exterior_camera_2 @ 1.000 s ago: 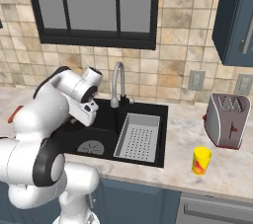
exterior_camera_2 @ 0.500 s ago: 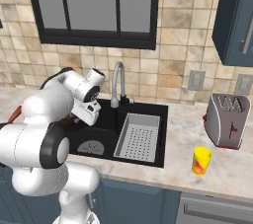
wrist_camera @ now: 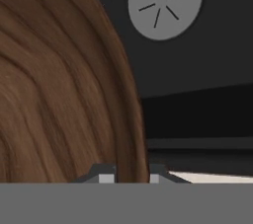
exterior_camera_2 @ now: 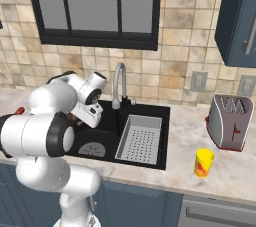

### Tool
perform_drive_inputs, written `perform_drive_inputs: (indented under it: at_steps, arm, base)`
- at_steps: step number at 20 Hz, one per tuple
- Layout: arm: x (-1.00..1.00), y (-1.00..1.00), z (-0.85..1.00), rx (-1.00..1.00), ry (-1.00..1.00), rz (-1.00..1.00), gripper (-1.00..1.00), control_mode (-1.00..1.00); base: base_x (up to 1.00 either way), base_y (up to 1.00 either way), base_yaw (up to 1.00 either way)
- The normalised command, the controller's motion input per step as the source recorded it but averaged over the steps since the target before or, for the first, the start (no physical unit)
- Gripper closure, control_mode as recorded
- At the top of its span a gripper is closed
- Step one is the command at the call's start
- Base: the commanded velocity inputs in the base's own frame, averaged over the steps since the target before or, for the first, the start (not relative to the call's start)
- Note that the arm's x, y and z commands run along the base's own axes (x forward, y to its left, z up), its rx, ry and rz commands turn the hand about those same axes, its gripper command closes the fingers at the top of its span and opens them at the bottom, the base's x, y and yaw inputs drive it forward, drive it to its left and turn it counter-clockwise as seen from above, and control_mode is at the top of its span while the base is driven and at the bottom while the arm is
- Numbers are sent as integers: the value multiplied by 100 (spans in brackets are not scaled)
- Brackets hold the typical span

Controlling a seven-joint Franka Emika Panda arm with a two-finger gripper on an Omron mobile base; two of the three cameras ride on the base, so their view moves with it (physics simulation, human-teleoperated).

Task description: Remove the carrot and lemon wedge from the sink. Then move the bowl and cup from the counter to the sink for washing.

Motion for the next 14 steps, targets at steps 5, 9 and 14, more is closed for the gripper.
perform_drive_inputs:
  at_steps: [5, 9, 14]
  arm:
    - [22, 4, -19, 0, 0, 0, 100, -100]
    - [11, 2, -22, -2, 0, 1, 100, -100]
    - [12, 2, -22, -2, 0, 1, 100, -100]
  base:
    - [0, 0, 0]
    - [0, 0, 0]
    - [0, 0, 0]
